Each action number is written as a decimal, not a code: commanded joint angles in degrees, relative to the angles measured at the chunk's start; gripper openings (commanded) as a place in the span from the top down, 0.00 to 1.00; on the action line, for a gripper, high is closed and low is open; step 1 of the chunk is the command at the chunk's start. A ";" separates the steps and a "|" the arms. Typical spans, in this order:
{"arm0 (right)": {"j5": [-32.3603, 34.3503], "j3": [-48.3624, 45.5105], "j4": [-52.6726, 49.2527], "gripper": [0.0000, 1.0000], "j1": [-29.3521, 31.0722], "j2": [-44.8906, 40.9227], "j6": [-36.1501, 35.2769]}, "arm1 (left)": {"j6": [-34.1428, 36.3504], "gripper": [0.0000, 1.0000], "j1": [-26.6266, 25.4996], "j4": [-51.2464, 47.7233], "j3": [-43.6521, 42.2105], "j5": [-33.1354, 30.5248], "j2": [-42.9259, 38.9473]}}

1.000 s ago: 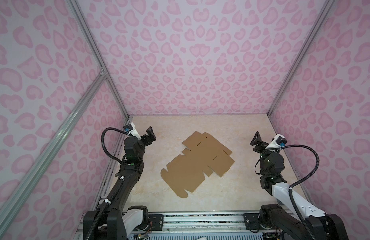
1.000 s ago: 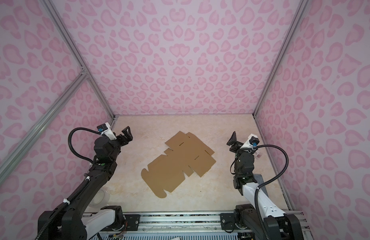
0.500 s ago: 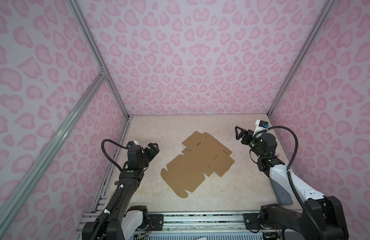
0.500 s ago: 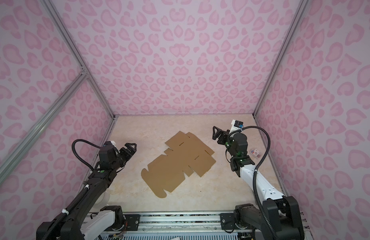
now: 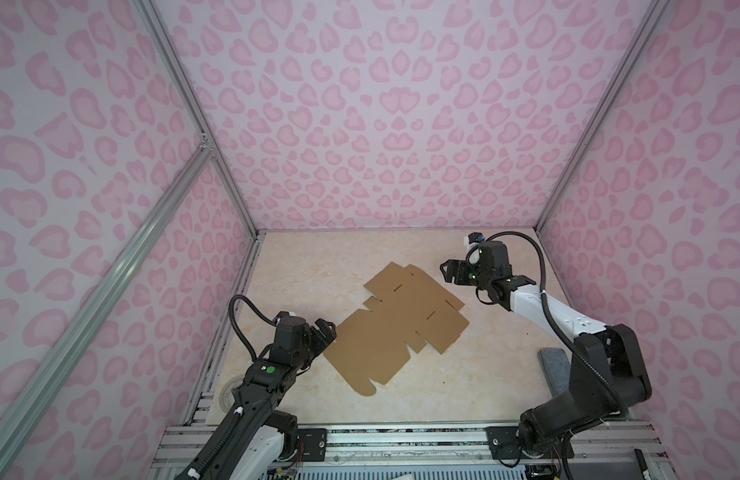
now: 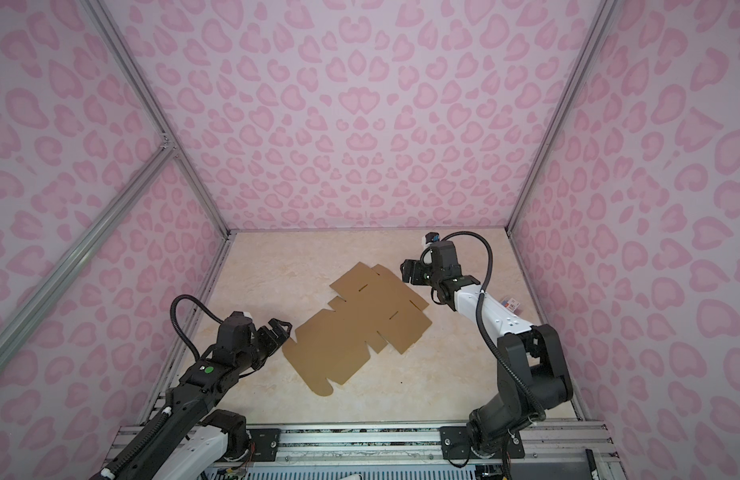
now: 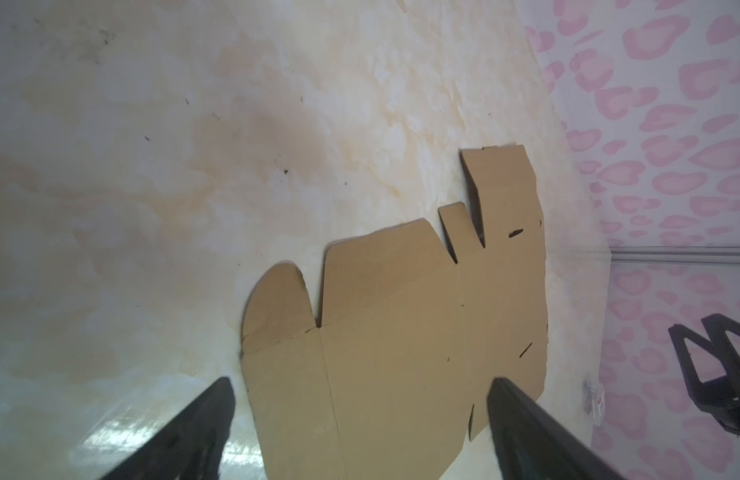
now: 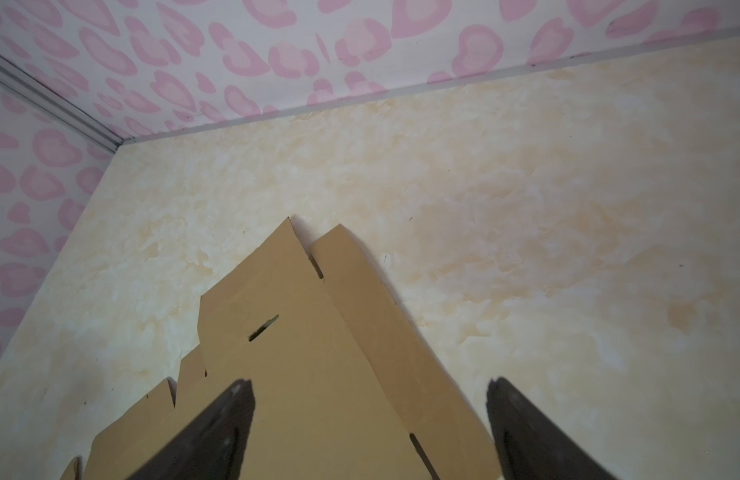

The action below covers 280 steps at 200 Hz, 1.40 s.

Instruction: Fold the paper box

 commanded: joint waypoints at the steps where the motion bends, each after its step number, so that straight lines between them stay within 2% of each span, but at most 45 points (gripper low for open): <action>1: -1.22 3.08 -5.90 0.08 -0.13 3.66 -4.40 | -1.39 0.02 -1.90 -1.99 0.01 -1.53 1.39; 29: -3.32 8.55 -9.10 0.08 -0.44 9.93 -7.15 | -1.16 0.03 -4.42 -0.55 3.02 -1.82 6.63; 83: -8.69 17.91 -14.30 0.09 -1.23 20.04 -11.39 | 7.47 0.02 -9.22 -3.00 21.67 3.31 31.08; 154: -8.00 20.16 -15.56 0.12 -1.38 25.27 -13.89 | 15.16 0.02 -16.78 -8.33 41.20 4.00 51.22; 208: -10.72 21.62 -14.40 0.14 -1.60 27.97 -15.01 | 16.25 0.01 -19.25 -8.59 45.67 5.94 60.03; 280: -14.16 23.35 -11.98 0.16 -2.04 30.32 -15.83 | 17.41 0.00 -20.16 -8.72 44.96 5.09 64.54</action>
